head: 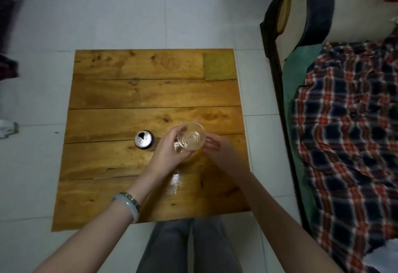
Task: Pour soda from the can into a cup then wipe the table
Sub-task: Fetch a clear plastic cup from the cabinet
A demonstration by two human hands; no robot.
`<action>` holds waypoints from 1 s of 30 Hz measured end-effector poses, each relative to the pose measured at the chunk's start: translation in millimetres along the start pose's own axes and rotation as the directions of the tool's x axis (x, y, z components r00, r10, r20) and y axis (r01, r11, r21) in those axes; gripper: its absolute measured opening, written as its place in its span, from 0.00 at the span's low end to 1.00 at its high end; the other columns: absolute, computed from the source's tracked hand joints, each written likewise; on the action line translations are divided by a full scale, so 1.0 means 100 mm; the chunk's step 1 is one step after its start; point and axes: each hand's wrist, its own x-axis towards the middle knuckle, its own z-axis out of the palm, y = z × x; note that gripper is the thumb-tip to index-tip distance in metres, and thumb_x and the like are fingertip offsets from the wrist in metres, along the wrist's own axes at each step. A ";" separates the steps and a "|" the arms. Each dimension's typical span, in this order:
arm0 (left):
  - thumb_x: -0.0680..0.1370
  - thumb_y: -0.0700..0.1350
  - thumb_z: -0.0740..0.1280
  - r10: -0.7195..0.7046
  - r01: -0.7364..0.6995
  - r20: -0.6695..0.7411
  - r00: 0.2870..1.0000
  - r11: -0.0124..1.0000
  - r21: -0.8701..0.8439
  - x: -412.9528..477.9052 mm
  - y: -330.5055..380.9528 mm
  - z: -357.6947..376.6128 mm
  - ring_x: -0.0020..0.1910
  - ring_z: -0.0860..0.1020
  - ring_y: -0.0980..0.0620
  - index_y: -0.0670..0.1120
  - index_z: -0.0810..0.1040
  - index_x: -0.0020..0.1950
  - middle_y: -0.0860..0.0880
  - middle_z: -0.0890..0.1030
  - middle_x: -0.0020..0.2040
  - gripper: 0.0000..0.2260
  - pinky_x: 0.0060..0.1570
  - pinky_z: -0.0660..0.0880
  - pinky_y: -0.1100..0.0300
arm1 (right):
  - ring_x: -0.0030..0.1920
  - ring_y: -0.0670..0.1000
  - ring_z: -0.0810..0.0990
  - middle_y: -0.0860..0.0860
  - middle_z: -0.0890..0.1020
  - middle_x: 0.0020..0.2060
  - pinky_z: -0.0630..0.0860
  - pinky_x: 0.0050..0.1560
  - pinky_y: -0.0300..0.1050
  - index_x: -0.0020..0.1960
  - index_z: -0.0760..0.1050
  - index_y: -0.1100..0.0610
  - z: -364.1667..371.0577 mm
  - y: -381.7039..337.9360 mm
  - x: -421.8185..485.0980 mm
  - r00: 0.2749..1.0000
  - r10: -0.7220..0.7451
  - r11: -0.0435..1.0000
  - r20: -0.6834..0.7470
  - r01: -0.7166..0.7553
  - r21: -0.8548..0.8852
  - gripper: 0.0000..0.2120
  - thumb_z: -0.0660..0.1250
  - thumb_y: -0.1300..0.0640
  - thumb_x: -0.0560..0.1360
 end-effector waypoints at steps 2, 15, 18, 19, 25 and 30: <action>0.63 0.61 0.72 -0.030 0.029 -0.026 0.999 1.000 -0.006 0.09 -0.15 0.13 0.58 0.72 0.71 0.61 0.67 0.65 0.71 0.72 0.57 0.31 0.52 0.68 0.77 | 0.55 0.48 0.78 0.57 0.80 0.57 0.72 0.49 0.25 0.64 0.72 0.64 0.00 0.15 0.18 0.999 -0.019 0.999 0.036 0.020 -0.025 0.22 0.62 0.75 0.72; 0.66 0.48 0.78 -0.135 0.131 -0.071 0.988 0.990 -0.059 0.38 -0.99 0.91 0.59 0.74 0.63 0.52 0.72 0.64 0.58 0.77 0.60 0.29 0.57 0.71 0.70 | 0.43 0.33 0.78 0.51 0.81 0.48 0.73 0.47 0.27 0.57 0.77 0.62 0.13 1.26 0.91 0.999 0.036 0.998 0.030 -0.037 0.054 0.20 0.62 0.77 0.69; 0.65 0.48 0.78 -0.160 0.152 -0.094 0.983 0.985 -0.086 0.44 -1.10 1.01 0.57 0.75 0.64 0.53 0.72 0.63 0.58 0.78 0.59 0.28 0.56 0.71 0.70 | 0.46 0.39 0.80 0.54 0.82 0.49 0.74 0.50 0.31 0.57 0.77 0.61 0.15 1.41 1.03 0.999 0.033 0.998 0.018 -0.034 0.056 0.20 0.62 0.77 0.69; 0.65 0.48 0.79 -0.166 0.155 -0.104 0.981 0.982 -0.103 0.46 -1.13 1.03 0.57 0.75 0.65 0.54 0.73 0.62 0.59 0.79 0.58 0.28 0.55 0.71 0.71 | 0.48 0.44 0.80 0.55 0.82 0.49 0.75 0.53 0.36 0.58 0.76 0.62 0.16 1.44 1.07 0.999 0.029 0.998 0.013 -0.030 0.061 0.20 0.63 0.76 0.70; 0.63 0.56 0.77 -0.191 0.175 -0.135 0.972 0.977 -0.119 0.50 -1.23 1.12 0.56 0.76 0.67 0.61 0.71 0.60 0.64 0.79 0.56 0.28 0.52 0.71 0.74 | 0.51 0.50 0.80 0.56 0.82 0.50 0.75 0.55 0.41 0.59 0.75 0.65 0.19 1.55 1.17 1.000 0.007 0.997 0.027 -0.009 0.078 0.20 0.61 0.77 0.70; 0.64 0.57 0.77 -0.184 0.169 -0.144 0.972 0.980 -0.108 0.49 -1.22 1.15 0.56 0.75 0.68 0.64 0.71 0.60 0.67 0.77 0.56 0.28 0.51 0.70 0.76 | 0.51 0.48 0.79 0.53 0.81 0.50 0.74 0.54 0.36 0.58 0.76 0.65 0.20 1.54 1.18 0.999 0.001 0.995 0.036 -0.004 0.099 0.19 0.62 0.76 0.70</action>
